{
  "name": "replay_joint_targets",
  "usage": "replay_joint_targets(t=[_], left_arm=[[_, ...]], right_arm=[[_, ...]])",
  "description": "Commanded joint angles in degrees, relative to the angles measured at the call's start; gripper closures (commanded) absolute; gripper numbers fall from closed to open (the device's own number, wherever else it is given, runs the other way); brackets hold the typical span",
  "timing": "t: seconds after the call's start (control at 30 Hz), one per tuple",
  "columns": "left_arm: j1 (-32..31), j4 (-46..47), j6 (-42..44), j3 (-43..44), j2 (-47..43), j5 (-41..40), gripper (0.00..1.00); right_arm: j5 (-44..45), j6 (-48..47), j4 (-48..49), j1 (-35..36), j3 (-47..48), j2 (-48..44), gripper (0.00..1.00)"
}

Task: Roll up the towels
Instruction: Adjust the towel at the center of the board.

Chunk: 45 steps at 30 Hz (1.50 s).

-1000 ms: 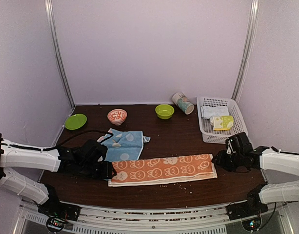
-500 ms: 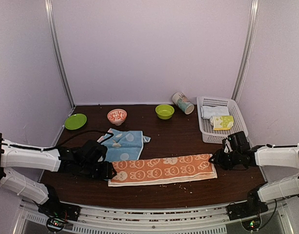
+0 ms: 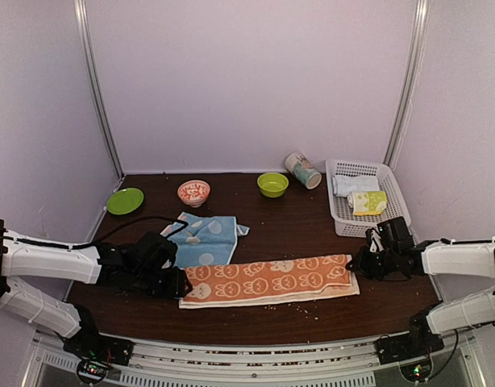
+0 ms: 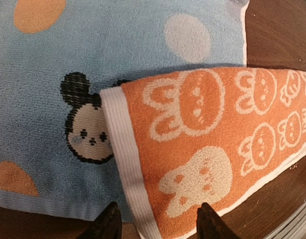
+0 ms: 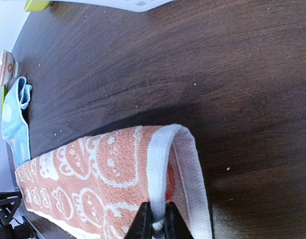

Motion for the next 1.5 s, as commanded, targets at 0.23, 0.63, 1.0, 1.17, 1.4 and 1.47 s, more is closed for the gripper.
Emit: replay_joint_targets(t=[0.23, 0.63, 1.0, 1.17, 1.4, 1.47], left_arm=[[0.3, 0.4, 0.8, 0.2, -0.5, -0.5, 0.48], [0.2, -0.4, 1.1, 0.9, -1.0, -0.5, 0.48], [0.2, 1.0, 1.1, 1.1, 1.0, 0.5, 0.5], [0.2, 0.6, 1.4, 1.3, 0.8, 0.4, 0.51], [0.2, 0.3, 1.9, 1.3, 1.2, 0.7, 0.58], [0.2, 0.1, 2.3, 1.4, 1.7, 0.9, 0.64]], right_arm=[[-1.0, -0.8, -3.7, -0.3, -1.4, -4.6, 1.0], [-2.0, -4.9, -21.4, -0.3, 2.7, -12.0, 1.0], [-6.2, -7.1, -24.1, 0.8, 0.6, -6.1, 1.0], [-5.4, -6.3, -24.6, 3.0, -0.3, -4.8, 1.0], [-2.3, -5.4, -27.1, 3.6, 0.2, -6.7, 1.0], [-1.8, -5.1, -27.0, 3.8, 0.2, -6.9, 1.0]])
